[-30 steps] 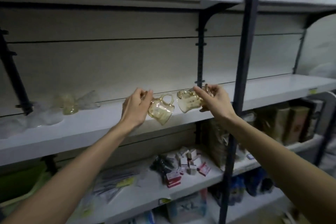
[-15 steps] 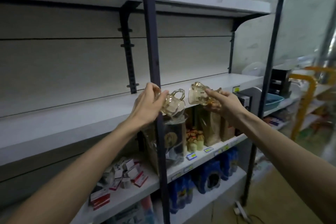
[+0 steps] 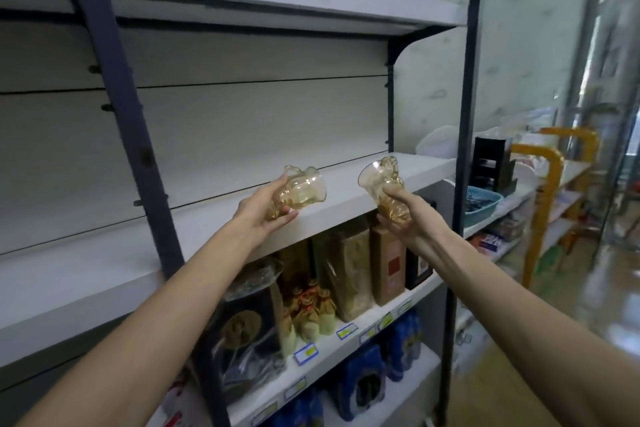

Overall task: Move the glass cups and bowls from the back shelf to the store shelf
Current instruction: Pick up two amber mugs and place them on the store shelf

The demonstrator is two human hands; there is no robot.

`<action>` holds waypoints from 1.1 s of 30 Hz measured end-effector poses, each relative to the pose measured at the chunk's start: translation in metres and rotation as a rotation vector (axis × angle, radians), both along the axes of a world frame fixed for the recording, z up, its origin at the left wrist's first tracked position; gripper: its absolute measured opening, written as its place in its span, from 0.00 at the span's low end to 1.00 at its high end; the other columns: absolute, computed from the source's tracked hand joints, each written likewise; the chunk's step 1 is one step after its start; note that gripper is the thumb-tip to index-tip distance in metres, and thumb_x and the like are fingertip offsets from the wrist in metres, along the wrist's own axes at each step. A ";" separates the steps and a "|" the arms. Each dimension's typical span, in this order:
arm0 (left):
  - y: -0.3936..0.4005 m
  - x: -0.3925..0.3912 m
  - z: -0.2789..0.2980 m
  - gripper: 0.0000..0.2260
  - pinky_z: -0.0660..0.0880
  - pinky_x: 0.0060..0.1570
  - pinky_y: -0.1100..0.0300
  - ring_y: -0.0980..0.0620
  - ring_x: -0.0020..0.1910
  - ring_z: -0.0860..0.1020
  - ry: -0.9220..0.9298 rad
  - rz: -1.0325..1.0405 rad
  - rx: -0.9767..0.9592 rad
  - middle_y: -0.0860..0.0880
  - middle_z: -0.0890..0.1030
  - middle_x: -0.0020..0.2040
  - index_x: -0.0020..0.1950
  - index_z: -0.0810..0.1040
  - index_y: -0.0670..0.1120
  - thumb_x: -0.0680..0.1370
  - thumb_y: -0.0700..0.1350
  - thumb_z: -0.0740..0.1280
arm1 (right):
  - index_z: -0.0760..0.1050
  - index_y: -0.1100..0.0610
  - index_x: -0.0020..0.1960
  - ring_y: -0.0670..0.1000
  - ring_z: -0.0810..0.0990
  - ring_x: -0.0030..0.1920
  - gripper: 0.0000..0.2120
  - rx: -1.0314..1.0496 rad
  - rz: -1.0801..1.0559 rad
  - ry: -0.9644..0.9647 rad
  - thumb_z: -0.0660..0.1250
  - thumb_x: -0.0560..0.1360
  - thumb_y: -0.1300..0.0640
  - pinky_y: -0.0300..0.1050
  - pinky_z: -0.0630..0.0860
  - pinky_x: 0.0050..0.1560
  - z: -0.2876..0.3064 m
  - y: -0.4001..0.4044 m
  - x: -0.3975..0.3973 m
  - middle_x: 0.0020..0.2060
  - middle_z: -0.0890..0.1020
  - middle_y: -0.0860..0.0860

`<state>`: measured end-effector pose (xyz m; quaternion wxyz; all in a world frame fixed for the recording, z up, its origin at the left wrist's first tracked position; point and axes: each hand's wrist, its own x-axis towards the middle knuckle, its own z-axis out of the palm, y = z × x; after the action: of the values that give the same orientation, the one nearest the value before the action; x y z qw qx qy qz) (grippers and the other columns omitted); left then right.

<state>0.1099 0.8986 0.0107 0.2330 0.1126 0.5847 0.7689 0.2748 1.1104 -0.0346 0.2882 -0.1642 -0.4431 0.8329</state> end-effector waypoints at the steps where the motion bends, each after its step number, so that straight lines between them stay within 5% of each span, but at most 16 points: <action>1: 0.016 -0.008 0.001 0.20 0.84 0.38 0.55 0.47 0.50 0.82 -0.019 -0.025 0.021 0.42 0.81 0.59 0.64 0.80 0.45 0.75 0.50 0.77 | 0.76 0.60 0.64 0.57 0.80 0.64 0.23 0.041 -0.006 -0.017 0.76 0.73 0.55 0.50 0.79 0.56 0.000 0.012 -0.009 0.63 0.82 0.58; 7: 0.118 -0.064 0.004 0.14 0.85 0.38 0.52 0.48 0.44 0.82 -0.122 -0.124 0.109 0.44 0.81 0.47 0.60 0.80 0.45 0.77 0.48 0.73 | 0.79 0.60 0.64 0.52 0.81 0.59 0.29 0.329 -0.073 -0.148 0.80 0.69 0.47 0.44 0.79 0.51 0.022 0.095 -0.075 0.58 0.84 0.55; 10: 0.165 -0.092 0.009 0.11 0.85 0.43 0.50 0.46 0.42 0.82 -0.124 -0.157 0.124 0.43 0.80 0.46 0.57 0.79 0.43 0.78 0.46 0.72 | 0.80 0.60 0.63 0.50 0.83 0.50 0.39 0.447 -0.133 -0.190 0.84 0.58 0.44 0.42 0.79 0.43 0.034 0.135 -0.109 0.55 0.86 0.56; 14: 0.222 -0.123 0.014 0.07 0.81 0.55 0.50 0.48 0.41 0.80 -0.091 -0.212 0.145 0.43 0.80 0.42 0.54 0.79 0.42 0.80 0.44 0.69 | 0.81 0.63 0.59 0.52 0.83 0.44 0.22 0.469 -0.113 -0.150 0.81 0.69 0.57 0.45 0.83 0.46 0.039 0.180 -0.142 0.51 0.86 0.58; 17: 0.257 -0.139 0.014 0.07 0.80 0.56 0.52 0.50 0.39 0.79 -0.047 -0.279 0.095 0.45 0.82 0.34 0.58 0.79 0.43 0.81 0.44 0.67 | 0.79 0.65 0.61 0.57 0.87 0.47 0.23 0.462 -0.103 -0.146 0.80 0.69 0.62 0.52 0.84 0.53 0.039 0.212 -0.156 0.53 0.85 0.61; 24: 0.349 -0.153 0.001 0.05 0.78 0.62 0.50 0.47 0.43 0.80 -0.072 -0.273 0.069 0.41 0.81 0.46 0.54 0.78 0.41 0.80 0.42 0.68 | 0.75 0.61 0.68 0.55 0.87 0.52 0.38 0.612 -0.089 -0.265 0.84 0.61 0.58 0.56 0.83 0.59 0.033 0.307 -0.191 0.56 0.86 0.55; 28: 0.399 -0.158 -0.011 0.13 0.78 0.48 0.55 0.50 0.37 0.81 -0.040 -0.232 -0.016 0.44 0.83 0.43 0.58 0.81 0.40 0.75 0.40 0.73 | 0.78 0.58 0.63 0.56 0.86 0.55 0.32 0.688 0.003 -0.277 0.83 0.62 0.55 0.57 0.81 0.61 0.030 0.361 -0.204 0.57 0.85 0.55; 30: 0.424 -0.161 -0.016 0.18 0.81 0.52 0.51 0.51 0.33 0.82 0.039 -0.230 -0.088 0.45 0.85 0.42 0.61 0.82 0.38 0.71 0.38 0.76 | 0.78 0.58 0.63 0.54 0.87 0.54 0.29 0.711 0.057 -0.289 0.83 0.64 0.58 0.55 0.82 0.60 0.031 0.389 -0.209 0.55 0.86 0.55; 33: 0.459 -0.159 -0.026 0.21 0.82 0.56 0.45 0.44 0.47 0.87 0.188 -0.171 -0.125 0.42 0.87 0.50 0.62 0.82 0.39 0.69 0.33 0.77 | 0.76 0.59 0.65 0.51 0.87 0.49 0.28 0.832 0.116 -0.309 0.81 0.68 0.61 0.47 0.83 0.55 0.031 0.426 -0.217 0.52 0.87 0.56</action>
<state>-0.0486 1.3577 -0.0148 0.2487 0.2189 0.6389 0.6943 0.0581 1.5366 -0.0035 0.2130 -0.1319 -0.7866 0.5643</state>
